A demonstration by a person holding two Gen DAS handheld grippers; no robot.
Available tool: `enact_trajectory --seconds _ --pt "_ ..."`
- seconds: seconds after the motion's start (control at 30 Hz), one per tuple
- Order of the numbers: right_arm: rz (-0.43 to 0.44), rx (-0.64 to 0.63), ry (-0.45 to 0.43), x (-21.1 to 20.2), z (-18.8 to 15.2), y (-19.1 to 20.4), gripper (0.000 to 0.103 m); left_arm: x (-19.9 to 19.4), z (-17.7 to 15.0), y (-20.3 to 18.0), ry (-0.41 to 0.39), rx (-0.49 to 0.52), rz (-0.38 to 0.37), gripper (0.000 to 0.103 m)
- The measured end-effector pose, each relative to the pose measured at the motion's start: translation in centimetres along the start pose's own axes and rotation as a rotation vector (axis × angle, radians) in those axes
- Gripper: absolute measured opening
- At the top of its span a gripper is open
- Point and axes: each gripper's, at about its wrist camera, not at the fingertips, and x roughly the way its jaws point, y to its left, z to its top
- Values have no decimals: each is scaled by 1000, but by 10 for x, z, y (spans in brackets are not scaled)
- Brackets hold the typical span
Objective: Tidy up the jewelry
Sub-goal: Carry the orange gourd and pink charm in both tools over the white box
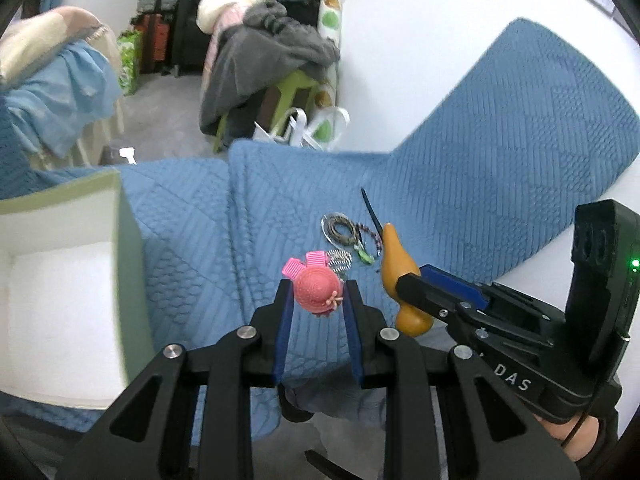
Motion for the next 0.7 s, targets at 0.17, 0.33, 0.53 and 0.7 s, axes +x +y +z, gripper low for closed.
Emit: enact_trajectory --seconds 0.17,0.33,0.53,0.7 --pt "14 -62 -74 -26 26 36 23 -44 15 10 -69 1 24 26" --pt "24 -163 -145 -47 49 86 23 -84 26 25 -141 14 71 26" --pt "76 -242 -179 -46 60 138 23 -117 30 60 -207 -19 113 26" --pt "130 -286 -132 -19 61 175 23 -131 28 93 -215 -51 161 26"
